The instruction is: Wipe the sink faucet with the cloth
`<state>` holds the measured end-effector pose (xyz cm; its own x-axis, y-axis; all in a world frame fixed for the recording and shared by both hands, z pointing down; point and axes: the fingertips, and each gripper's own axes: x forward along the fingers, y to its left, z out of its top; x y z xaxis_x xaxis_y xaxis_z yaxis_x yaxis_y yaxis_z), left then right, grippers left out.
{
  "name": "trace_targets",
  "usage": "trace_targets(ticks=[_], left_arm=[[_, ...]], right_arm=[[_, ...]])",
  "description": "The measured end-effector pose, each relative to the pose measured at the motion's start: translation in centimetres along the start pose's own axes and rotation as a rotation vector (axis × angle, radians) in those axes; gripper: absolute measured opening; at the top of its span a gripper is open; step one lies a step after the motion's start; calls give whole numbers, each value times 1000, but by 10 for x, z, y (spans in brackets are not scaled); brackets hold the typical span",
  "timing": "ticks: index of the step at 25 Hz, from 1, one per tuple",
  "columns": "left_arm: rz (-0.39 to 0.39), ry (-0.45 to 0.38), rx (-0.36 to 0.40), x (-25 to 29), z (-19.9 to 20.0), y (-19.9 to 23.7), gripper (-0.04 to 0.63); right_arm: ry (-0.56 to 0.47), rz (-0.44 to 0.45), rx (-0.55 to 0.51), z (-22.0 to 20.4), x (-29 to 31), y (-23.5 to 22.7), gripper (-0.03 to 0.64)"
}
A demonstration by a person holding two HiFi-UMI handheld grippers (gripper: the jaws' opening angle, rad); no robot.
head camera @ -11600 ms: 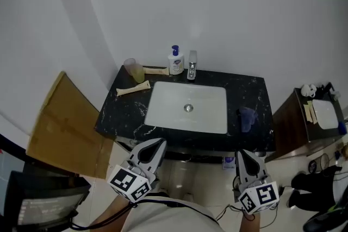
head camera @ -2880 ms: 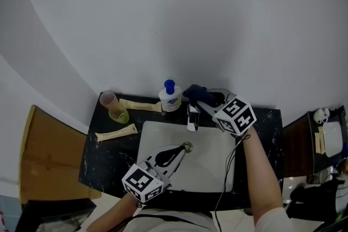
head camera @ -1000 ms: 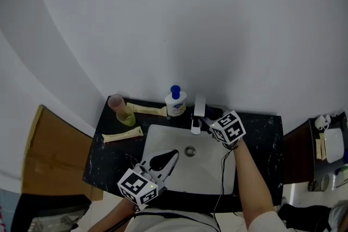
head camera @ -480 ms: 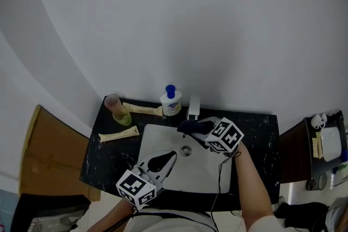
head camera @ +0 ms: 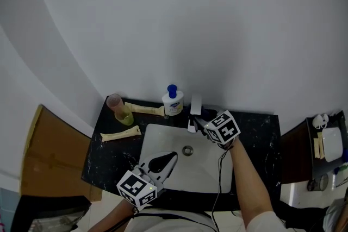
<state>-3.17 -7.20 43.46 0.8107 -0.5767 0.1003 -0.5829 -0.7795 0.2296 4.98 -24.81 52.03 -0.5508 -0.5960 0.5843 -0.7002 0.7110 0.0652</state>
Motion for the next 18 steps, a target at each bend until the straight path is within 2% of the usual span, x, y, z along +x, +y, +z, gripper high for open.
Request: trace_targets(ticks=[6,9,11,15,18], left_arm=[[-1,-2,-3,3,1,3,2],[-4,-1,-6,4,0,3,2],[-3,-1,-7,4,0,2,2],[9,0,-7,1,2,3,2],[18,-2,-7,-2,3,5,2]], right_arm=[[88,241,-130,-12,-22,64,118],[105,285,-122,-15,-21,64,118],[91,238,-105,-10,-13,48,118],[41,66,-38,1,5,-1,118],[16,33,-24,3,6,-9,118]])
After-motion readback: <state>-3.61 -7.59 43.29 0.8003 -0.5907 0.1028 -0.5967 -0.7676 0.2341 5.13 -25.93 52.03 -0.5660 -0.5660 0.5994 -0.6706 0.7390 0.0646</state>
